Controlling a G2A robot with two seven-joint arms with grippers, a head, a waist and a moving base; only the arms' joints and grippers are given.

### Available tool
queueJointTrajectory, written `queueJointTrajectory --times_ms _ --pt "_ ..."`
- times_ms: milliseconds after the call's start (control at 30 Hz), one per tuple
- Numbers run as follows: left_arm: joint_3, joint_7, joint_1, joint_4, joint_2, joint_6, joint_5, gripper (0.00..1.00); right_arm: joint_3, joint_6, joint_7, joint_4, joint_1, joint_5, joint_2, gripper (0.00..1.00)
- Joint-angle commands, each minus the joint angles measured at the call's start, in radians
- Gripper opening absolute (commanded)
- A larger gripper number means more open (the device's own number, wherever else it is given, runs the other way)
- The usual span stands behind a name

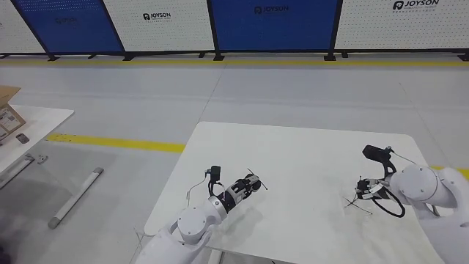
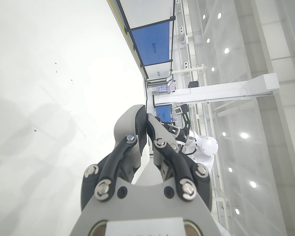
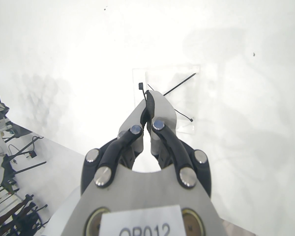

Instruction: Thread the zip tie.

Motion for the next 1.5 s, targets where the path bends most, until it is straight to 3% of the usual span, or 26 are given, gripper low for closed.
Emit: queueJointTrajectory --times_ms 0,100,200,367,467,933,1033,1233,1333,1467 --pt "0.0 0.0 0.0 0.0 0.0 0.0 0.0 0.0 0.0 0.0 0.0 0.0 0.0 0.0 0.0 0.0" --pt "0.0 0.0 0.0 0.0 0.0 0.0 0.0 0.0 0.02 -0.003 -0.074 -0.016 -0.027 0.012 0.001 0.0" --pt "0.0 0.0 0.0 0.0 0.0 0.0 0.0 0.0 0.086 -0.023 -0.178 -0.078 -0.089 0.052 0.009 0.0" --pt "0.0 0.0 0.0 0.0 0.0 0.0 0.0 0.0 0.229 -0.092 -0.397 -0.227 -0.267 0.139 0.026 0.0" --pt "0.0 0.0 0.0 0.0 0.0 0.0 0.0 0.0 0.277 -0.121 -0.474 -0.292 -0.354 0.179 0.03 0.0" --pt "0.0 0.0 0.0 0.0 0.0 0.0 0.0 0.0 0.278 -0.127 -0.487 -0.295 -0.357 0.187 0.029 0.0" --pt "0.0 0.0 0.0 0.0 0.0 0.0 0.0 0.0 0.303 -0.174 -0.618 -0.322 -0.41 0.245 0.022 0.0" --pt "0.0 0.0 0.0 0.0 0.0 0.0 0.0 0.0 0.351 -0.264 -0.918 -0.398 -0.591 0.318 0.009 0.0" --pt "0.0 0.0 0.0 0.0 0.0 0.0 0.0 0.0 0.315 -0.316 -1.016 -0.41 -0.651 0.325 -0.002 0.0" --pt "0.0 0.0 0.0 0.0 0.0 0.0 0.0 0.0 0.22 -0.336 -1.162 -0.401 -0.666 0.205 -0.02 0.0"
